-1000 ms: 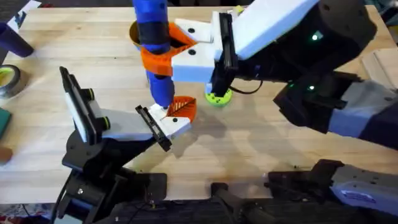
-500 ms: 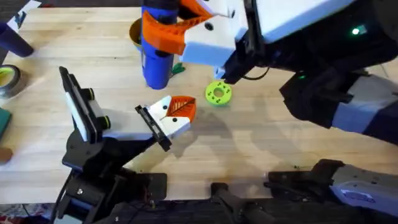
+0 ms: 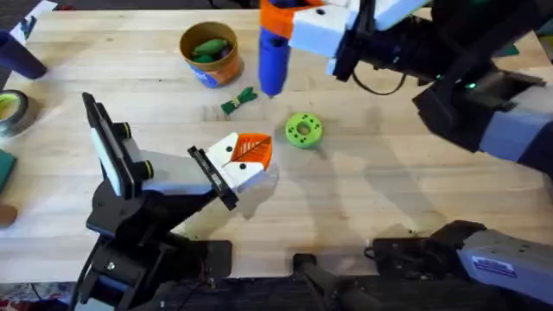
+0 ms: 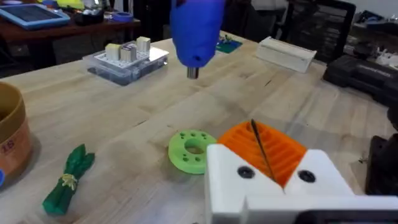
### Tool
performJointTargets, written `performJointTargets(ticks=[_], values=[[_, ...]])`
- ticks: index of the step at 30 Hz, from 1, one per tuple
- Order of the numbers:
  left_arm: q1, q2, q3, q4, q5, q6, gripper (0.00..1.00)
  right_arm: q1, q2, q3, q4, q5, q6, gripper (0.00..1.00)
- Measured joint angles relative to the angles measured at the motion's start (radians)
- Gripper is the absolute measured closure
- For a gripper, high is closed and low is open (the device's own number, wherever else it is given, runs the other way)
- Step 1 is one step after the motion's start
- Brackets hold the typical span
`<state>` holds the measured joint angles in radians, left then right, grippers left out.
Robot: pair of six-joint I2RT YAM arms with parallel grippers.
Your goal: Pick up the gripper from the table and insert it into the empty holder that is missing its gripper. Then pick up a screw, insert it into the mounting hole, and use the screwdriver to tighten it. Finally, clean up the table by picking up the vegetable and placing it into the bucket.
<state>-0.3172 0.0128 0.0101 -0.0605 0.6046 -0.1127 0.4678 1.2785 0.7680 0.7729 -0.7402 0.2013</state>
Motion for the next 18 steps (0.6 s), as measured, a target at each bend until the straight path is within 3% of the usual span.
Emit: performJointTargets(ticks=[7, 11, 18], values=[[0.000, 0.000, 0.000, 0.000, 0.000, 0.000, 0.986, -0.171, 0.000, 0.008, -0.495, 0.099, -0.359, 0.977], [0.000, 0.000, 0.000, 0.000, 0.000, 0.000, 0.986, -0.198, 0.003, 0.007, -0.768, 0.334, -0.644, 0.977], [0.000, 0.000, 0.000, 0.000, 0.000, 0.000, 0.986, -0.200, 0.087, 0.007, -0.927, 0.759, -1.053, 0.977]])
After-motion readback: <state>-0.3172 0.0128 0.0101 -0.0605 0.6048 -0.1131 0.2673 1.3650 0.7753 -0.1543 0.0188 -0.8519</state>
